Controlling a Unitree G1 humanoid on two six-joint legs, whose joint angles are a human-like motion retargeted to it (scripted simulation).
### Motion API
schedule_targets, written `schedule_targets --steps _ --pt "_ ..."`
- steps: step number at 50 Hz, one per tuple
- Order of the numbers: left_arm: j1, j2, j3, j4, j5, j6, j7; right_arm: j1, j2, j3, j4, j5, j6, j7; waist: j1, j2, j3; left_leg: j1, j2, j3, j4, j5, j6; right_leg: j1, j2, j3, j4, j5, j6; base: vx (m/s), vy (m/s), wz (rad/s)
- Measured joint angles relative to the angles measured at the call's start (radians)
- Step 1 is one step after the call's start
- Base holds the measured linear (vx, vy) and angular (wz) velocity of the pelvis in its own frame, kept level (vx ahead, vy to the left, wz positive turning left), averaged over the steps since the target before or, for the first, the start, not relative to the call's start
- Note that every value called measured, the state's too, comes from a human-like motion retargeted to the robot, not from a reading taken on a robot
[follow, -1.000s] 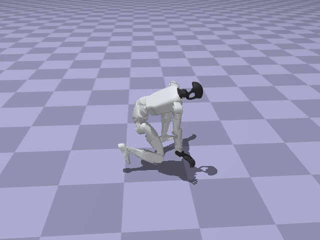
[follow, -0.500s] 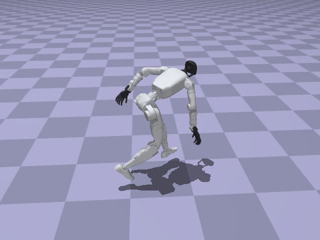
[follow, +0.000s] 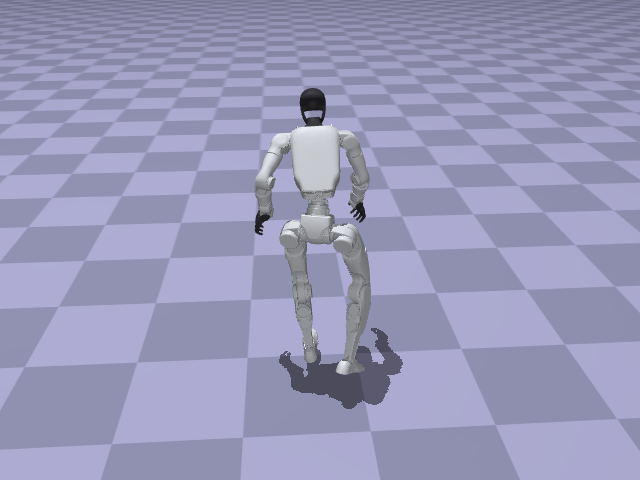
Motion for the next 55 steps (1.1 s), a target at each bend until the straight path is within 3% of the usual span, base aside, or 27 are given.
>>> schedule_targets --steps 2,4,10,13,15,17,21,25,28,32,35,38,40,45,51,55 --pt "-0.017 0.008 -0.012 -0.068 0.058 -0.004 0.001 0.029 -0.011 0.015 -0.023 -0.086 0.004 0.039 -0.003 0.003 -0.004 0.023 0.004 -0.061 0.006 -0.001 0.016 -0.016 0.005 0.009 -0.069 0.007 -0.005 0.19 -0.08 1.36" --pt "-0.057 0.018 -0.02 -0.112 0.045 -0.009 -0.004 0.037 -0.019 0.031 -0.031 -0.14 0.018 0.063 0.033 -0.016 0.017 0.131 -0.006 -0.092 -0.154 0.076 0.036 -0.044 0.02 0.047 -0.139 0.034 0.002 0.19 -0.09 0.58" --pt "-0.049 0.037 -0.021 -0.144 0.085 -0.022 -0.006 0.091 -0.014 0.005 0.0 -0.217 0.038 0.101 0.02 -0.048 0.059 0.197 -0.019 -0.233 -0.111 0.068 0.028 -0.047 0.016 0.015 -0.363 0.138 0.066 0.22 -0.07 1.11" --pt "-0.047 0.054 -0.011 -0.08 0.081 -0.024 -0.002 0.114 -0.019 -0.008 0.019 -0.248 0.043 0.096 0.006 -0.075 0.091 0.232 -0.038 -0.307 -0.108 0.06 -0.006 -0.025 0.012 -0.042 -0.501 0.208 0.119 0.24 -0.07 1.28" --pt "-0.051 0.069 -0.012 -0.006 0.134 -0.011 -0.005 0.152 -0.027 -0.039 0.015 -0.24 0.035 0.094 -0.049 -0.084 0.109 0.177 -0.068 -0.362 0.048 -0.021 -0.065 0.004 -0.021 -0.121 -0.58 0.225 0.163 0.25 -0.08 1.88" --pt "-0.129 0.098 -0.034 0.095 0.068 0.009 -0.019 0.16 -0.041 -0.037 0.014 -0.183 0.043 0.081 -0.031 -0.116 0.125 0.255 -0.059 -0.376 -0.131 0.025 -0.053 -0.007 0.01 -0.15 -0.71 0.278 0.198 0.21 -0.27 0.96" --pt "-0.322 0.161 -0.117 0.312 0.059 0.075 -0.078 0.186 -0.094 -0.042 -0.014 -0.025 0.028 0.093 -0.082 -0.139 0.125 0.201 -0.027 -0.337 -0.157 0.016 -0.088 -0.086 0.059 -0.209 -0.866 0.279 0.198 0.16 -0.44 1.5" --pt "-0.56 0.195 -0.254 0.51 0.015 0.099 -0.088 0.117 -0.182 0.053 -0.011 0.101 0.017 0.135 -0.193 -0.146 0.125 0.032 -0.062 -0.335 -0.004 -0.006 -0.051 -0.189 0.043 -0.129 -0.913 0.237 0.198 0.18 -0.28 2.09" --pt "-0.733 0.216 -0.316 0.641 0.14 0.11 -0.074 -0.023 -0.213 0.098 0.033 0.113 -0.027 0.122 -0.288 -0.055 0.125 -0.393 -0.056 -0.375 0.671 -0.247 -0.075 -0.322 0.066 -0.099 -0.816 0.216 0.198 0.17 -0.02 1.58" --pt "-0.978 0.237 -0.447 0.774 0.204 0.145 -0.015 -0.269 -0.223 0.172 0.126 0.164 -0.04 0.067 -0.36 0.017 0.125 -0.706 -0.103 -0.424 1.007 -0.322 -0.06 -0.535 0.056 -0.084 -0.693 0.346 0.198 0.11 -0.04 0.95" --pt "-1.192 0.294 -0.582 0.833 0.126 0.164 0.067 -0.515 -0.177 0.257 0.224 0.249 -0.015 0.019 -0.42 -0.003 0.125 -0.87 -0.184 -0.418 1.085 -0.347 0.034 -0.731 -0.014 -0.024 -0.592 0.437 0.183 0.13 0.02 0.64" --pt "-1.344 0.294 -0.646 0.874 0.155 0.207 0.064 -0.672 -0.167 0.328 0.268 0.247 -0.008 0.071 -0.371 0.031 0.125 -1.067 -0.134 -0.439 1.368 -0.387 -0.031 -0.995 -0.015 -0.044 -0.187 0.305 0.156 0.15 -0.19 -0.93" --pt "-1.344 0.275 -0.684 0.891 0.193 0.229 0.057 -0.679 -0.121 0.366 0.308 0.196 -0.009 0.106 -0.315 0.07 0.125 -1.094 -0.086 -0.512 1.583 -0.43 -0.108 -1.021 -0.001 -0.116 0.04 0.217 0.158 0.19 -0.2 -1.37" --pt "-1.303 0.216 -0.796 0.875 0.153 0.25 0.035 -0.642 -0.068 0.433 0.376 0.115 0.041 0.14 -0.244 0.167 0.125 -1.043 -0.083 -0.657 1.926 -0.566 -0.157 -1.021 -0.026 -0.193 0.446 -0.014 0.111 0.3 -0.15 -0.31" --pt "-1.241 0.127 -0.902 0.846 0.1 0.268 0.044 -0.6 -0.05 0.429 0.487 0.096 0.086 0.082 -0.248 0.271 0.125 -0.987 -0.159 -0.726 2.225 -0.637 -0.149 -1.021 -0.142 -0.202 0.83 -0.234 0.064 0.29 -0.05 0.61" --pt "-1.162 0.096 -0.958 0.749 0.142 0.271 0.108 -0.558 -0.098 0.345 0.518 0.032 0.108 -0.097 -0.264 0.364 0.125 -0.987 -0.223 -0.732 2.408 -0.636 -0.103 -1.021 -0.226 -0.197 1.035 -0.355 0.058 0.27 0.04 0.69"
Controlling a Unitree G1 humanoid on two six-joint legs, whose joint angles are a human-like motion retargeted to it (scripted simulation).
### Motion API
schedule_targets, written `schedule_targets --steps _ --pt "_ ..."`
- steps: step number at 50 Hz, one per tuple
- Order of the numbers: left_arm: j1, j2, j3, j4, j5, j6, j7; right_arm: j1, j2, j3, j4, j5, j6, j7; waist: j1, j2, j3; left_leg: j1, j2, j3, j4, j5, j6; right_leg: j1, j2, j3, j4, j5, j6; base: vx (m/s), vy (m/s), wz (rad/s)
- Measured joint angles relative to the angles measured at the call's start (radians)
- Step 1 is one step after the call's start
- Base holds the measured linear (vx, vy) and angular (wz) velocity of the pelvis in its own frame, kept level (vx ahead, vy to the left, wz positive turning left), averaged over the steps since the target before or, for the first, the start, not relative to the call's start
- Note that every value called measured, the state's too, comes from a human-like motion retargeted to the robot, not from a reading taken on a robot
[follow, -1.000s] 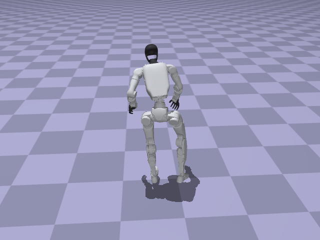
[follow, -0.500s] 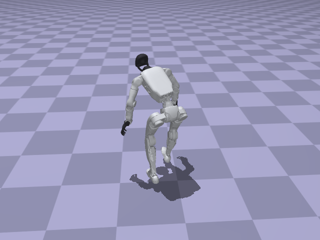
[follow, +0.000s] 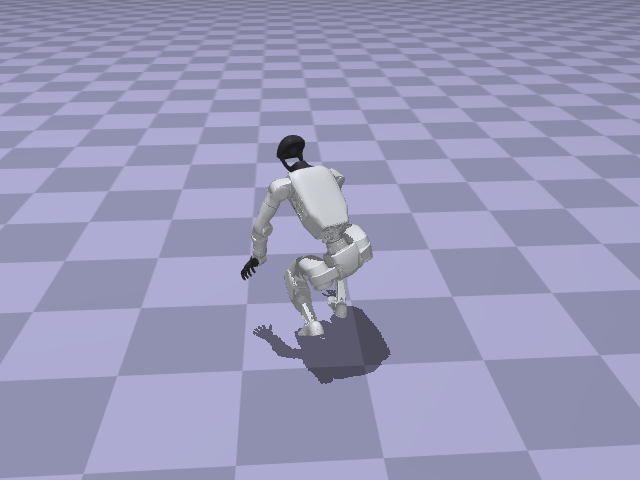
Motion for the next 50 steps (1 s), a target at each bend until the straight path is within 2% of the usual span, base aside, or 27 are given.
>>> schedule_targets --steps 2,3,6,8,10,13,17,20,21,22,23,24,28,30,32,35,37,38,41,44,48,50 --pt "0.07 0.017 0.013 -0.082 0.065 0.008 0.043 0.045 -0.035 -0.055 -0.024 -0.099 0.025 -0.093 -0.016 0.037 0.0 0.014 -0.013 0.007 0.086 -0.032 0.056 0.0 -0.029 0.007 0.091 -0.067 0.002 0.29 0.04 0.45" --pt "0.091 0.026 -0.011 -0.112 0.11 0.017 0.066 0.055 -0.049 -0.065 -0.029 -0.101 0.024 -0.106 -0.014 0.05 0.0 -0.001 -0.02 0.031 0.115 0.014 0.057 0.0 -0.036 0.019 0.123 -0.09 0.015 0.29 0.09 0.29" --pt "0.174 0.049 0.024 -0.211 0.151 0.027 0.102 0.097 -0.088 -0.104 -0.04 -0.175 0.035 -0.148 -0.019 0.098 0.0 -0.034 -0.027 0.081 0.212 0.074 0.114 0.0 -0.065 0.036 0.227 -0.172 0.042 0.28 0.07 0.26" --pt "0.222 0.051 0.082 -0.272 0.157 0.028 0.115 0.118 -0.116 -0.134 -0.041 -0.266 0.064 -0.211 -0.022 0.139 0.0 -0.047 -0.02 0.094 0.274 0.058 0.179 0.0 -0.088 0.026 0.282 -0.222 0.043 0.25 -0.01 0.16" --pt "0.265 0.062 0.113 -0.326 0.186 0.024 0.129 0.147 -0.127 -0.173 -0.054 -0.318 0.107 -0.336 -0.009 0.152 0.0 -0.048 0.018 0.135 0.296 0.134 0.182 0.0 -0.08 0.05 0.329 -0.258 0.068 0.33 -0.02 -0.21" --pt "0.333 0.117 0.14 -0.372 0.225 0.019 0.131 0.194 -0.099 -0.215 -0.105 -0.338 0.148 -0.479 -0.01 0.13 0.0 0.0 0.07 0.157 0.322 0.148 0.2 0.0 -0.06 0.065 0.382 -0.295 0.077 0.3 -0.05 -0.42" --pt "0.419 0.195 0.155 -0.37 0.251 0.016 0.123 0.215 0.002 -0.195 -0.101 -0.338 0.165 -0.498 -0.011 0.064 0.0 0.1 0.156 0.177 0.335 0.145 0.204 0.0 -0.005 0.077 0.434 -0.309 0.076 0.27 -0.05 -0.69" --pt "0.484 0.212 0.227 -0.363 0.252 -0.004 0.12 0.232 0.05 -0.175 -0.084 -0.459 0.179 -0.555 -0.022 0.042 0.0 0.182 0.213 0.204 0.332 0.139 0.205 0.0 0.031 0.094 0.473 -0.32 0.081 0.29 -0.04 -0.69" --pt "0.496 0.21 0.245 -0.357 0.261 -0.015 0.126 0.23 0.053 -0.125 -0.037 -0.66 0.293 -0.619 -0.017 0.038 0.0 0.219 0.239 0.217 0.324 0.134 0.189 0.0 0.049 0.104 0.481 -0.321 0.088 0.3 -0.03 -0.88" --pt "0.504 0.213 0.255 -0.347 0.298 0.002 0.128 0.212 0.052 -0.068 0.047 -0.906 0.6 -0.733 -0.008 0.033 0.0 0.248 0.264 0.227 0.316 0.129 0.182 0.0 0.065 0.107 0.486 -0.317 0.091 0.27 -0.02 -1.0" --pt "0.502 0.227 0.252 -0.331 0.389 0.077 0.125 0.162 0.041 0.0 0.205 -1.244 1.29 -0.946 0.005 0.029 0.0 0.263 0.287 0.23 0.309 0.124 0.193 0.0 0.079 0.099 0.483 -0.304 0.086 0.23 -0.02 -0.93" --pt "0.501 0.235 0.249 -0.321 0.403 0.096 0.102 0.148 0.049 0.026 0.257 -1.352 1.527 -1.021 0.007 0.026 0.0 0.28 0.302 0.237 0.301 0.119 0.191 0.0 0.091 0.099 0.484 -0.299 0.086 0.22 -0.01 -0.8" --pt "0.502 0.228 0.296 -0.26 0.183 0.036 -0.036 0.176 0.093 0.019 0.239 -1.306 1.528 -1.027 -0.027 0.041 0.0 0.354 0.328 0.278 0.261 0.097 0.163 0.0 0.124 0.128 0.501 -0.312 0.1 0.27 0.0 -0.4" --pt "0.462 0.224 0.291 -0.176 0.131 0.032 -0.034 0.171 0.116 0.035 0.242 -1.293 1.528 -1.035 -0.038 0.042 0.0 0.384 0.337 0.291 0.234 0.084 0.139 0.0 0.139 0.134 0.499 -0.31 0.101 0.24 0.01 -0.43" --pt "0.408 0.204 0.29 -0.074 0.194 0.057 0.066 0.165 0.124 0.034 0.231 -1.296 1.536 -1.06 -0.049 0.047 0.0 0.407 0.337 0.304 0.211 0.076 0.124 0.0 0.145 0.138 0.499 -0.311 0.097 0.23 0.02 -0.44" --pt "0.307 0.149 0.306 0.037 0.329 0.129 0.288 0.142 0.125 0.014 0.212 -1.316 1.537 -1.089 -0.052 0.058 0.0 0.407 0.336 0.322 0.193 0.067 0.112 0.0 0.132 0.129 0.503 -0.34 0.087 0.19 0.06 -0.48" --pt "0.238 0.106 0.345 0.027 0.333 0.144 0.383 0.12 0.13 0.0 0.206 -1.341 1.536 -1.089 -0.051 0.062 0.0 0.392 0.342 0.331 0.191 0.064 0.112 0.0 0.114 0.114 0.506 -0.366 0.074 0.17 0.05 -0.43" --pt "0.219 0.082 0.352 0.002 0.308 0.153 0.417 0.128 0.131 0.004 0.206 -1.34 1.537 -1.088 -0.06 0.058 0.0 0.41 0.337 0.335 0.18 0.07 0.111 0.0 0.115 0.117 0.506 -0.327 0.071 0.2 -0.02 -0.22" --pt "0.127 0.015 0.363 -0.087 0.268 0.145 0.423 0.128 0.151 0.017 0.203 -1.335 1.537 -1.088 -0.074 0.041 0.0 0.418 0.343 0.349 0.17 0.069 0.11 0.0 0.103 0.11 0.513 -0.32 0.06 0.16 -0.01 -0.22" --pt "0.003 -0.052 0.3 -0.129 0.296 0.157 0.398 0.126 0.177 0.044 0.206 -1.315 1.537 -1.088 -0.091 0.017 0.0 0.413 0.347 0.353 0.163 0.07 0.108 0.0 0.092 0.105 0.518 -0.326 0.056 0.1 -0.01 -0.04" --pt "-0.159 -0.114 0.171 -0.122 0.474 0.21 0.381 0.14 0.183 0.067 0.19 -1.312 1.537 -1.088 -0.115 0.002 0.0 0.407 0.344 0.348 0.155 0.07 0.11 0.0 0.081 0.109 0.528 -0.333 0.06 0.07 -0.03 0.23" --pt "-0.223 -0.101 0.118 -0.116 0.579 0.22 0.412 0.114 0.207 0.016 0.256 -1.333 1.537 -1.088 -0.118 0.001 0.0 0.406 0.348 0.343 0.15 0.068 0.105 0.0 0.078 0.109 0.53 -0.332 0.062 0.05 -0.04 0.22"
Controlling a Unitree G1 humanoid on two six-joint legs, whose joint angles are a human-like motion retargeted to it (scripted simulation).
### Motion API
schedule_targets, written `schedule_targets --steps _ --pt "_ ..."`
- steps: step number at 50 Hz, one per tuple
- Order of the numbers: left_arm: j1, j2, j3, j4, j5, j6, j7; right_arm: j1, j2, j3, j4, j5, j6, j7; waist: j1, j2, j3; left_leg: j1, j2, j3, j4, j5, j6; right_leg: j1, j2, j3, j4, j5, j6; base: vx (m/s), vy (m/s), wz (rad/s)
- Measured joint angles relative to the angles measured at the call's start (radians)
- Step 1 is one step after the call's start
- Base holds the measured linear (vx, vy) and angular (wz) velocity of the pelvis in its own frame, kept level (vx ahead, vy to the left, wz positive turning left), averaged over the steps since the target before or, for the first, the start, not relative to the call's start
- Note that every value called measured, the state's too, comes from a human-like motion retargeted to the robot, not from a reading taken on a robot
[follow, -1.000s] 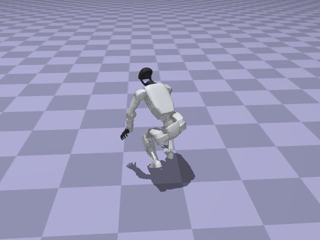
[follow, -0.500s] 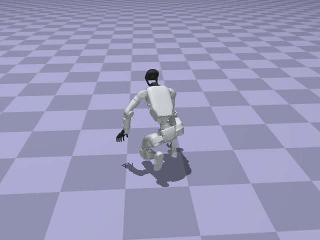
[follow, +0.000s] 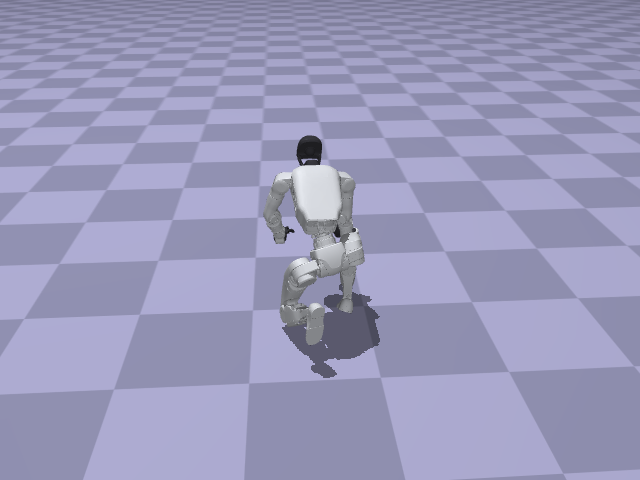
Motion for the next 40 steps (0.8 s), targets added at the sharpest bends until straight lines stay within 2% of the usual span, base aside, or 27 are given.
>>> schedule_targets --steps 2,3,7,11,13,15,17,20,22,24,28,30,32,35,38,40 --pt "-0.03 0.061 -0.028 0.008 0.071 0.025 0.006 0.013 -0.031 0.04 -0.05 0.0 0.0 0.0 0.017 0.0 0.0 -0.004 0.009 -0.001 -0.006 0.006 -0.001 0.0 -0.001 0.0 -0.002 0.008 -0.004 0.03 -0.02 0.07" --pt "-0.017 0.096 0.005 0.007 0.049 0.017 0.009 0.024 -0.056 0.026 -0.066 -0.009 0.0 0.0 0.022 0.017 0.0 -0.001 0.008 0.001 -0.008 0.004 0.004 0.0 -0.004 0.004 0.004 0.003 -0.002 0.07 -0.03 0.15" --pt "0.11 0.33 0.166 0.061 -0.258 -0.11 -0.042 -0.007 -0.093 -0.041 -0.01 -0.003 0.0 0.0 0.075 0.055 0.0 0.01 0.021 0.009 -0.026 0.007 -0.01 0.0 -0.003 0.009 0.003 0.014 -0.007 0.07 -0.02 -0.04" --pt "0.404 0.583 0.554 0.188 -0.594 -0.217 -0.11 -0.012 -0.171 -0.103 -0.029 -0.019 0.0 -0.001 0.139 0.106 0.0 0.025 0.023 0.029 -0.046 0.004 -0.019 0.0 -0.006 0.018 0.009 -0.002 -0.002 0.1 0.02 -0.16" --pt "0.606 0.672 0.816 0.28 -0.753 -0.252 -0.111 -0.008 -0.234 -0.129 -0.065 -0.031 0.0 -0.001 0.171 0.142 0.0 0.021 0.025 0.037 -0.054 0.006 -0.014 0.0 -0.018 0.019 0.013 -0.014 -0.009 0.1 0.05 -0.1" --pt "0.844 0.736 1.087 0.384 -0.932 -0.296 -0.062 -0.041 -0.264 -0.205 0.0 -0.038 0.0 -0.001 0.199 0.171 0.0 0.035 0.03 0.037 -0.07 0.009 -0.029 0.0 -0.023 0.017 0.008 0.024 -0.011 0.12 0.02 -0.06" --pt "1.108 0.749 1.366 0.478 -1.011 -0.276 -0.055 -0.022 -0.332 -0.146 -0.051 -0.037 0.0 -0.001 0.235 0.205 0.0 0.033 0.039 0.043 -0.079 0.014 -0.022 0.0 -0.034 0.011 0.007 0.033 -0.022 0.1 0.04 -0.13" --pt "1.55 0.651 1.751 0.549 -1.053 -0.25 -0.001 -0.034 -0.395 -0.137 -0.061 -0.048 0.0 0.0 0.256 0.252 0.0 0.022 0.053 0.04 -0.088 0.018 -0.018 0.0 -0.044 0.004 0.003 0.043 -0.031 0.09 0.05 -0.01" --pt "1.776 0.536 1.908 0.557 -1.039 -0.235 0.034 -0.043 -0.413 -0.151 -0.055 -0.062 0.0 0.0 0.263 0.263 0.0 0.015 0.06 0.035 -0.092 0.022 -0.015 0.0 -0.04 0.007 0.0 0.047 -0.029 0.07 0.04 0.09" --pt "1.932 0.418 2.001 0.557 -1.029 -0.227 0.068 -0.056 -0.415 -0.171 -0.03 -0.074 0.0 0.0 0.27 0.263 0.0 0.011 0.067 0.03 -0.094 0.024 -0.013 0.0 -0.031 0.012 -0.004 0.052 -0.026 0.0 0.0 0.0" --pt "2.037 0.268 2.077 0.576 -1.097 -0.217 0.121 -0.053 -0.426 -0.183 -0.012 -0.068 0.0 0.001 0.284 0.263 0.0 0.01 0.072 0.025 -0.096 0.027 -0.006 0.0 -0.02 0.025 -0.003 0.054 -0.027 0.0 0.0 0.0" --pt "2.021 0.24 2.075 0.574 -1.144 -0.209 0.124 -0.035 -0.424 -0.161 -0.038 -0.056 0.0 0.009 0.281 0.258 0.0 0.011 0.067 0.025 -0.095 0.029 -0.001 0.0 -0.018 0.031 0.0 0.052 -0.031 0.0 0.0 0.0" --pt "1.967 0.231 2.012 0.545 -1.142 -0.212 0.126 -0.025 -0.408 -0.161 -0.041 -0.05 0.0 0.009 0.266 0.246 0.0 0.012 0.061 0.023 -0.092 0.029 0.003 0.0 -0.018 0.035 0.005 0.049 -0.034 -0.01 -0.02 0.1" --pt "1.843 0.232 1.825 0.469 -1.033 -0.199 0.121 -0.014 -0.374 -0.169 -0.054 -0.052 0.0 0.0 0.23 0.221 0.0 0.007 0.057 0.018 -0.083 0.03 0.012 0.0 -0.019 0.035 0.013 0.045 -0.034 -0.03 -0.06 0.21" --pt "1.673 0.247 1.577 0.351 -0.912 -0.182 0.086 -0.007 -0.335 -0.173 -0.068 -0.054 0.0 0.0 0.19 0.195 0.0 -0.006 0.065 0.012 -0.069 0.031 0.027 0.0 -0.021 0.023 0.019 0.039 -0.032 -0.05 -0.08 0.17" --pt "1.542 0.28 1.41 0.243 -0.892 -0.222 0.08 -0.042 -0.276 -0.215 0.002 -0.049 0.0 0.0 0.171 0.163 0.0 -0.012 0.077 0.005 -0.061 0.027 0.022 0.0 -0.018 0.008 0.018 0.039 -0.029 -0.08 -0.08 0.07"
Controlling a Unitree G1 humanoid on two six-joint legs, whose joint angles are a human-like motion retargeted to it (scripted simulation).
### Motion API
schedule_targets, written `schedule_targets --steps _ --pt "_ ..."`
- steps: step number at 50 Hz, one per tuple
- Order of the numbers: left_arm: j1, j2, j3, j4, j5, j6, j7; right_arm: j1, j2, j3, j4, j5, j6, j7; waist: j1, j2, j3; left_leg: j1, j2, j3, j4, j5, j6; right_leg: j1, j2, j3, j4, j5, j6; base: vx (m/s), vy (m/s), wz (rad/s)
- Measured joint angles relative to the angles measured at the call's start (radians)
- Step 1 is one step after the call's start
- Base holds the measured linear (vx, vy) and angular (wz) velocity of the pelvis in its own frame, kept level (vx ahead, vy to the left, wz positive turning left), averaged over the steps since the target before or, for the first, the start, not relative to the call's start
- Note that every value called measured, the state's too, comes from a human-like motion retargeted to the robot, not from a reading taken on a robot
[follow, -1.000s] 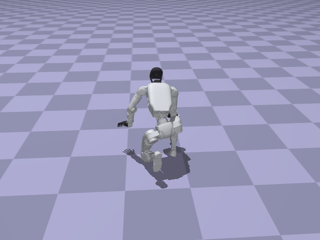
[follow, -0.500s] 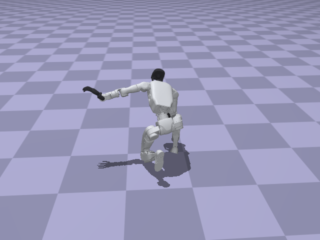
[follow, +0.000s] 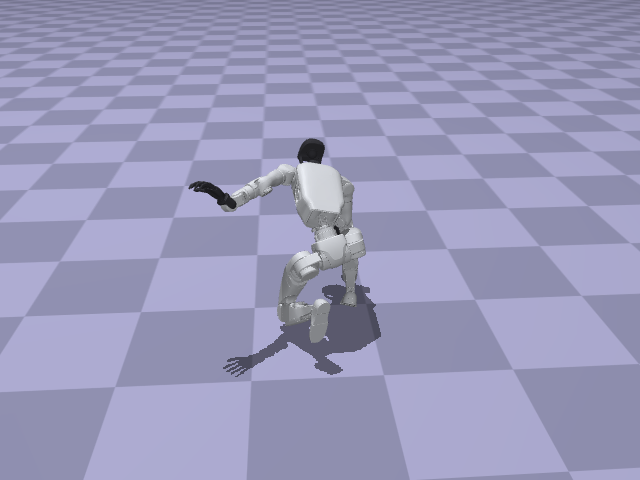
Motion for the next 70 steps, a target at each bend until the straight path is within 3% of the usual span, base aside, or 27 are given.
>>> schedule_targets --steps 3,5,8,13,17,20,22,24,28,30,34,37,40,43,45,50,53,55,56,57,58,59,63,65,70 --pt "-0.233 -0.004 -0.201 -0.222 0.084 0.014 -0.062 0.029 0.028 0.061 -0.079 -0.003 0.0 0.0 -0.029 -0.011 0.0 -0.033 0.006 -0.027 0.046 -0.016 0.016 0.0 -0.011 -0.042 0.019 -0.043 -0.026 -0.12 -0.04 -0.03" --pt "-0.403 0.005 -0.36 -0.367 0.14 -0.02 -0.055 0.025 0.061 0.065 -0.071 -0.007 0.0 0.0 -0.045 -0.066 0.0 -0.01 0.012 0.008 0.03 -0.004 0.01 0.0 0.002 -0.01 0.011 -0.04 0.023 -0.08 0.01 -0.09" --pt "-0.707 -0.001 -0.625 -0.488 0.317 0.042 -0.063 0.022 0.121 0.087 -0.07 -0.003 0.0 0.0 -0.098 -0.109 0.0 -0.054 -0.009 -0.017 0.058 -0.004 0.032 0.0 -0.02 -0.035 0.011 -0.051 0.024 -0.14 -0.01 0.29" --pt "-1.229 -0.061 -1.147 -0.464 0.696 0.206 -0.111 0.032 0.235 0.175 -0.069 0.043 0.0 0.004 -0.201 -0.195 0.0 -0.081 -0.018 -0.04 0.084 0.001 0.033 0.0 -0.035 -0.051 0.004 -0.028 0.039 -0.09 0.01 0.25" --pt "-1.553 -0.149 -1.462 -0.428 0.906 0.247 -0.187 0.008 0.314 0.241 -0.051 0.073 0.0 0.005 -0.258 -0.253 0.0 -0.113 -0.014 -0.045 0.1 0.007 0.038 0.0 -0.058 -0.063 -0.001 -0.039 0.023 -0.07 0.06 0.13" --pt "-1.668 -0.196 -1.559 -0.429 0.926 0.237 -0.23 -0.011 0.349 0.246 -0.012 0.094 0.0 0.0 -0.278 -0.263 0.0 -0.118 -0.015 -0.043 0.103 0.006 0.04 0.0 -0.067 -0.061 -0.004 -0.05 0.009 -0.02 0.06 -0.08" --pt "-1.693 -0.18 -1.579 -0.432 0.924 0.201 -0.277 -0.01 0.344 0.243 -0.007 0.102 0.0 0.0 -0.267 -0.257 0.0 -0.068 -0.01 -0.037 0.1 -0.095 0.054 0.0 -0.059 -0.066 -0.017 -0.048 -0.01 0.01 0.05 -0.33" --pt "-1.684 -0.134 -1.576 -0.431 0.957 0.205 -0.291 0.004 0.308 0.249 -0.028 0.098 0.0 0.0 -0.242 -0.223 0.0 -0.095 -0.012 -0.03 0.092 0.002 0.03 0.0 -0.054 -0.047 -0.013 -0.047 -0.003 0.04 0.12 -0.26" --pt "-1.542 0.074 -1.404 -0.387 0.91 0.216 -0.152 0.003 0.216 0.179 -0.055 0.027 0.0 -0.001 -0.167 -0.145 0.0 -0.056 -0.017 -0.008 0.07 0.0 0.009 0.0 -0.03 -0.027 -0.027 -0.038 0.0 0.07 0.09 -0.52" --pt "-1.381 0.198 -1.211 -0.353 0.691 0.145 -0.072 -0.025 0.197 0.077 -0.014 -0.014 0.0 -0.001 -0.129 -0.106 0.0 -0.006 -0.023 0.01 0.055 -0.051 0.005 0.0 -0.014 -0.016 -0.031 -0.042 0.0 0.12 0.07 -0.63" --pt "-0.984 0.394 -0.781 -0.154 0.263 0.041 -0.116 -0.007 0.079 0.079 -0.091 -0.022 0.0 -0.001 -0.039 -0.034 0.0 0.019 -0.03 0.042 0.018 -0.009 -0.033 0.0 0.0 0.003 -0.042 -0.028 0.008 0.11 0.09 -0.56" --pt "-0.623 0.474 -0.415 0.066 0.1 0.015 -0.16 -0.024 0.008 0.061 -0.079 -0.026 0.0 -0.001 0.021 0.032 0.0 0.035 -0.018 0.052 0.001 -0.011 -0.048 0.0 0.01 -0.001 -0.051 -0.015 0.007 0.09 0.05 -0.46" --pt "-0.231 0.443 -0.031 0.226 0.004 0.019 -0.155 -0.025 -0.079 0.062 -0.085 -0.023 0.0 -0.001 0.055 0.1 0.0 0.036 -0.015 0.061 -0.014 -0.002 -0.041 0.0 0.008 0.009 -0.054 -0.009 0.016 0.09 0.04 -0.04" --pt "0.152 0.346 0.338 0.263 -0.083 0.011 -0.11 -0.02 -0.104 0.053 -0.074 -0.015 0.0 0.0 0.069 0.101 0.0 0.039 -0.015 0.067 -0.025 0.007 -0.036 0.0 0.008 0.022 -0.052 -0.004 0.022 0.07 0.0 0.14" --pt "0.327 0.262 0.503 0.262 -0.128 -0.006 -0.077 -0.041 -0.096 0.03 -0.007 -0.011 0.0 0.0 0.077 0.101 0.0 0.039 -0.018 0.066 -0.028 0.009 -0.037 0.0 0.005 0.028 -0.049 -0.001 0.024 0.03 -0.02 0.22" --pt "0.477 0.115 0.672 0.287 -0.226 0.01 -0.092 -0.006 -0.14 0.068 -0.053 0.009 0.0 0.0 0.097 0.101 0.0 0.035 -0.026 0.057 -0.026 0.017 -0.03 0.0 -0.007 0.032 -0.034 0.002 0.01 0.01 -0.05 0.27" --pt "0.419 0.071 0.635 0.297 -0.257 0.009 -0.058 0.0 -0.137 0.066 -0.048 0.002 0.0 0.008 0.092 0.1 0.0 0.031 -0.029 0.048 -0.019 0.017 -0.024 0.0 -0.013 0.029 -0.023 0.0 0.001 -0.02 -0.08 0.29" --pt "0.342 0.028 0.553 0.274 -0.244 0.028 -0.075 0.056 -0.07 0.023 -0.049 0.096 -0.053 0.1 0.072 0.094 0.0 0.026 -0.031 0.038 -0.015 0.014 -0.028 0.0 -0.013 0.021 -0.018 -0.005 -0.003 -0.03 -0.11 0.29" --pt "0.281 0.031 0.47 0.263 -0.278 -0.03 -0.076 0.08 -0.03 -0.056 -0.169 0.407 -0.602 0.339 0.07 0.081 0.0 0.023 -0.033 0.034 -0.011 0.018 -0.026 0.0 -0.012 0.02 -0.016 -0.002 -0.004 -0.07 -0.12 0.29" --pt "0.216 0.03 0.388 0.251 -0.301 -0.071 -0.078 0.097 0.0 -0.11 -0.251 0.651 -1.003 0.497 0.066 0.07 0.0 0.02 -0.034 0.031 -0.006 0.021 -0.024 0.0 -0.012 0.017 -0.014 -0.001 -0.004 -0.08 -0.12 0.27" --pt "0.144 0.023 0.311 0.238 -0.302 -0.081 -0.084 0.098 0.011 -0.114 -0.26 0.762 -1.11 0.49 0.059 0.061 0.0 0.018 -0.033 0.028 -0.003 0.02 -0.021 0.0 -0.012 0.014 -0.012 -0.001 -0.003 -0.07 -0.12 0.25" --pt "0.069 0.015 0.233 0.222 -0.296 -0.08 -0.098 0.101 0.024 -0.11 -0.265 0.813 -1.156 0.482 0.05 0.052 0.0 0.016 -0.032 0.026 0.001 0.02 -0.017 0.0 -0.012 0.01 -0.009 -0.002 -0.002 -0.07 -0.11 0.24" --pt "-0.268 -0.003 -0.133 0.133 -0.262 -0.077 -0.162 0.105 0.088 -0.068 -0.272 0.868 -1.181 0.473 0.005 0.0 0.0 0.0 -0.025 0.015 0.022 0.019 -0.005 0.0 -0.021 -0.011 -0.001 -0.002 0.005 -0.1 -0.11 0.22" --pt "-0.444 -0.006 -0.325 0.063 -0.193 -0.068 -0.168 0.099 0.128 -0.045 -0.276 0.871 -1.197 0.472 -0.019 -0.016 0.0 -0.019 -0.014 -0.019 0.061 0.001 -0.011 0.0 -0.03 -0.057 0.013 -0.01 -0.025 -0.16 -0.09 0.16" --pt "-0.927 0.017 -0.887 -0.153 0.211 -0.027 -0.155 0.105 0.213 -0.01 -0.307 0.91 -1.24 0.47 -0.124 -0.101 0.0 -0.062 -0.038 -0.022 0.085 0.023 0.015 0.0 -0.061 -0.051 0.015 -0.012 0.018 -0.14 -0.03 0.45"
